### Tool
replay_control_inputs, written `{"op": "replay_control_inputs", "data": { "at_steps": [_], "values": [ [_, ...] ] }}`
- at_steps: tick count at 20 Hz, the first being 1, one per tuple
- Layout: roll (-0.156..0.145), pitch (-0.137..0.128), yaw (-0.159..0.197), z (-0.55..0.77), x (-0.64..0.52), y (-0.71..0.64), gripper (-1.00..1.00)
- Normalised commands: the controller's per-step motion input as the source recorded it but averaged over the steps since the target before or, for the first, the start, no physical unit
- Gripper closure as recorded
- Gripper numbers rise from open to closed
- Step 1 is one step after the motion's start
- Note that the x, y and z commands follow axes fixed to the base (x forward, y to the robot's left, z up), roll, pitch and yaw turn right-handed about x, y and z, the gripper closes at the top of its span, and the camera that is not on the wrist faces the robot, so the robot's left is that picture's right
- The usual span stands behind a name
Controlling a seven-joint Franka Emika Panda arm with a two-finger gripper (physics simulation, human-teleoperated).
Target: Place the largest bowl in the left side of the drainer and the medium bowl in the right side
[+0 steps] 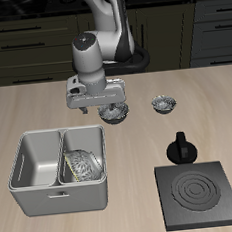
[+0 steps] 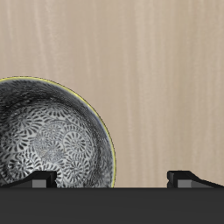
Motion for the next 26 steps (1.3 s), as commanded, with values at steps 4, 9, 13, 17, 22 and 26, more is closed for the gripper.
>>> {"op": "replay_control_inputs", "data": {
  "at_steps": [4, 9, 13, 17, 22, 26],
  "values": [
    [0.022, 0.025, -0.015, -0.31, -0.09, -0.02, 1.0],
    [-0.002, 0.018, -0.019, -0.11, -0.05, -0.07, 1.0],
    [0.013, -0.01, -0.009, 0.1, -0.07, 0.03, 1.0],
    [0.002, -0.029, 0.018, 0.23, 0.01, 0.01, 1.0],
    [-0.046, -0.054, 0.006, 0.43, 0.04, -0.17, 1.0],
    [-0.162, -0.117, 0.006, 0.88, 0.02, -0.37, 1.0]
  ]
}}
